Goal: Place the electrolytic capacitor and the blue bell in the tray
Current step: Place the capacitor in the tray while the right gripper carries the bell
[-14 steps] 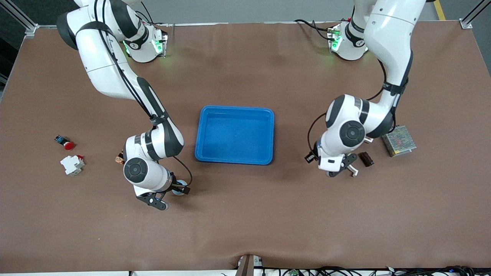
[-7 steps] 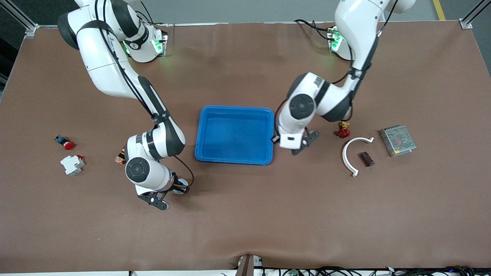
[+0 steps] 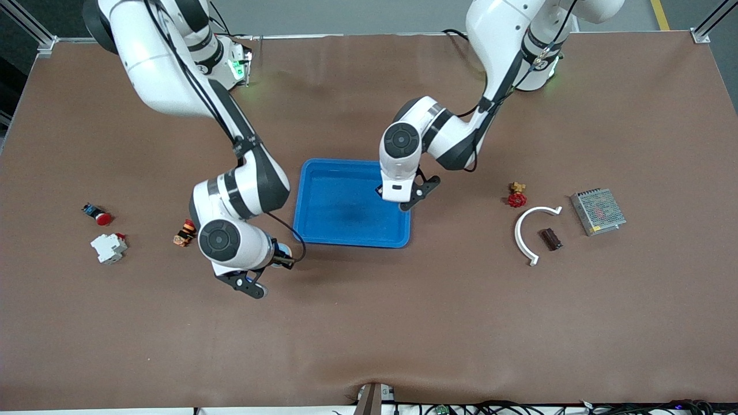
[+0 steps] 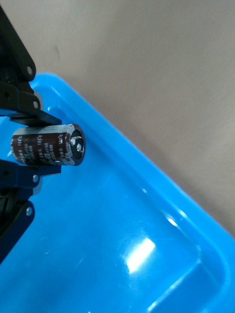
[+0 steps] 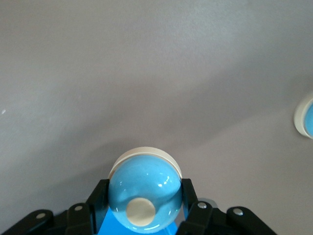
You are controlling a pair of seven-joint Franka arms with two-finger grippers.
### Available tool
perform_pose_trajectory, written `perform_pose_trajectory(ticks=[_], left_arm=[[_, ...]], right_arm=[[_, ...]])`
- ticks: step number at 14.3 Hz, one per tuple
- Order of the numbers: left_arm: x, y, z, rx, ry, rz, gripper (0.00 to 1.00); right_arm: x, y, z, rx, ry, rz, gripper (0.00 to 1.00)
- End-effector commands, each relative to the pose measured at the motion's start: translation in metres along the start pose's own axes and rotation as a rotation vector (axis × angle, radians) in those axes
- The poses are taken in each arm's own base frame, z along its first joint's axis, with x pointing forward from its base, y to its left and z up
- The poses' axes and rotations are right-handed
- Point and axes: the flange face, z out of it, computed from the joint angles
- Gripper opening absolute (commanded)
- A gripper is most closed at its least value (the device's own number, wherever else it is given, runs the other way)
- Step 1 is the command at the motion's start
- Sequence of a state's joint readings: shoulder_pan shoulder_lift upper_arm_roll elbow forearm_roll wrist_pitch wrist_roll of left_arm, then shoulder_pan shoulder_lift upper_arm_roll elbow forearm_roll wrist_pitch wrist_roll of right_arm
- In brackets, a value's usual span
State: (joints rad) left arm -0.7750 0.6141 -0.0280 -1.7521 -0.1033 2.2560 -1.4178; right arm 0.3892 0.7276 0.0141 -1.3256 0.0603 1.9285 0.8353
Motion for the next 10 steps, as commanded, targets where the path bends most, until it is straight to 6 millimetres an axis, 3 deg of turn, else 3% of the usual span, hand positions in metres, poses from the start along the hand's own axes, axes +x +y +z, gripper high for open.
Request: perform_pose_trajectory(ticks=[1,4,5,6,7,10], left_arm=[[-0.011,0.01,0.015,-0.012,0.013,-0.012,0.0],[-0.01,0.009,0.023,0.0,0.012,-0.013,0.0],[-0.009,0.009,0.023,0.0,0.012,-0.009,0.3],[-0.005,0.009,0.021,0.0,0.013,-0.003,0.77],[-0.004,0.009,0.017,-0.006,0.016,0.0,1.0],[0.003,0.015,-0.014,-0.037,0.024,-0.007,1.0]], right_arm=[[-0.039,0.026,-0.008,0.007,0.017,0.036,0.0],[-0.099,0.033,0.013,0.067,0.075,0.076,0.0],[-0.121,0.027,0.021,0.075,0.082,0.088,0.0],[-0.141,0.019,0.027,0.072,0.081,0.099,0.0],[-0.156,0.013,0.031,0.066,0.078,0.112,0.0],[-0.187,0.009,0.045,0.076,0.084,0.129,0.0]])
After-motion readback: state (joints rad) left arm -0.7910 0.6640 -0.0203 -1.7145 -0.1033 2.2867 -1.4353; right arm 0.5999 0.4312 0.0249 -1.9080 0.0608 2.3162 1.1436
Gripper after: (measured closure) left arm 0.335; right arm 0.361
